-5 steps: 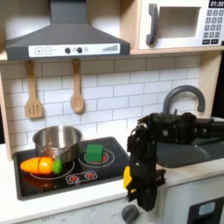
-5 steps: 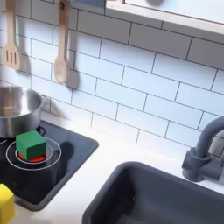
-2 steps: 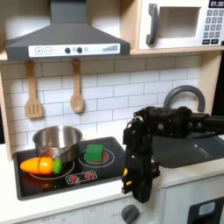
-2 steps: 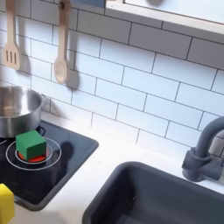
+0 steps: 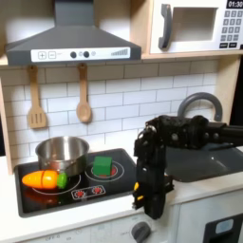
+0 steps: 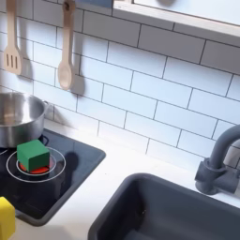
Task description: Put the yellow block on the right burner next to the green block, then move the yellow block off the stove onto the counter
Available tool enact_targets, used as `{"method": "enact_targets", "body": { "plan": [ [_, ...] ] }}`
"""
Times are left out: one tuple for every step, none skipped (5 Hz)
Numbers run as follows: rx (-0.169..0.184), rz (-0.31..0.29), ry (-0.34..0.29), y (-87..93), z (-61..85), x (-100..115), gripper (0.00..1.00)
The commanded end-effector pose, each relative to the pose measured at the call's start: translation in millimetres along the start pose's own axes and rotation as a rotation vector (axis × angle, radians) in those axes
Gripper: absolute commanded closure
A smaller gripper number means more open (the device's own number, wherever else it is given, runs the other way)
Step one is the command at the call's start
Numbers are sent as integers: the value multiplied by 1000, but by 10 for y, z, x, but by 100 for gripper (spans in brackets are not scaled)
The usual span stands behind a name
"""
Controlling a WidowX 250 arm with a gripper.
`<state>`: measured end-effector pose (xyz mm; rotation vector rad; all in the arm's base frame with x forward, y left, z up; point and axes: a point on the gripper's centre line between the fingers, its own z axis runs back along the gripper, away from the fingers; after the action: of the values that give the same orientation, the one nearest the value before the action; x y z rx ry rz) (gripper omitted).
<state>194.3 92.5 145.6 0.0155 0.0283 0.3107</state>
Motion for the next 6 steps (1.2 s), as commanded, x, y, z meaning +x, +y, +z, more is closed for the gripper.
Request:
{"method": "enact_targets", "body": {
  "plan": [
    [4,-1,-12,-31,6,-6,100],
    [5,-8,-20,-62,16,0,100],
    [5,-6,-22,-71,11,19,100],
    [2,-11,-27,-92,11,43,100],
    [5,-11,-27,-96,9,51,100],
    [-1,-3,-25,-93,1,94,100]
  ]
}}
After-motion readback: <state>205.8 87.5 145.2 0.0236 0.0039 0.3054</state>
